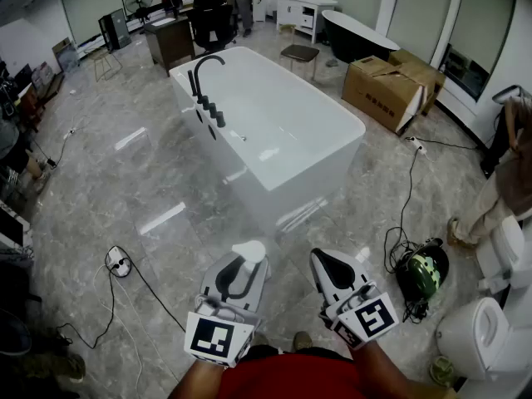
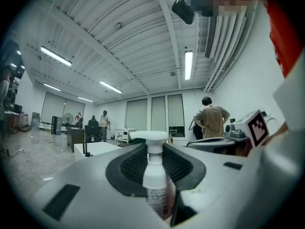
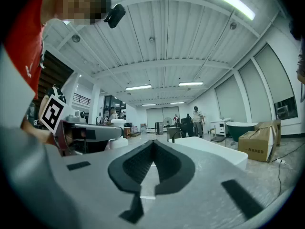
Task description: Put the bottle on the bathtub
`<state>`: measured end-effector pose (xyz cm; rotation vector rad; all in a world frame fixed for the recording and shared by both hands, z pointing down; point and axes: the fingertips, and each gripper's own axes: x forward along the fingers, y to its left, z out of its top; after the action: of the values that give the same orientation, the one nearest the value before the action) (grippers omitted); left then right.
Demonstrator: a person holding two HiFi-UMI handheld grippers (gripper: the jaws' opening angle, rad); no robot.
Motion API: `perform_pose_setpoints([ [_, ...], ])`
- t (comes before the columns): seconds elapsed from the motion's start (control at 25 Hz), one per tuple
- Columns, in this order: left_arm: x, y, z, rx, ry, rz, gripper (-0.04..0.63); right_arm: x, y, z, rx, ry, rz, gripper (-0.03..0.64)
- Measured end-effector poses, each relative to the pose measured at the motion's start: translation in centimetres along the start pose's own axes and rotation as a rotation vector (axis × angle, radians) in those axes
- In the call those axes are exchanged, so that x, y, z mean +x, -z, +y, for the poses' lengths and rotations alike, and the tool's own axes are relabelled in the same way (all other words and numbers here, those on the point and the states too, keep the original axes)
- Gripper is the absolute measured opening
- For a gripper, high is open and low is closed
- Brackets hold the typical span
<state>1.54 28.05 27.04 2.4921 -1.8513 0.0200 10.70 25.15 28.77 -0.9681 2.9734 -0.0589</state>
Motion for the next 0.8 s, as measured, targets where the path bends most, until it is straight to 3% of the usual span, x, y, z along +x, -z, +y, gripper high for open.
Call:
perform_pose_setpoints([
  [0.48,-0.2,-0.7,3.4,0.016,0.024,-0.012,0.095,3.0,-0.4,0.8,0.017,0.051,-0.021,0.005],
  [0.8,4.1,0.1,6.6,0.003,0.031,-0.008,0.095,6.5,0.7,-1.9,0.014,0.068,-0.01,0.005],
])
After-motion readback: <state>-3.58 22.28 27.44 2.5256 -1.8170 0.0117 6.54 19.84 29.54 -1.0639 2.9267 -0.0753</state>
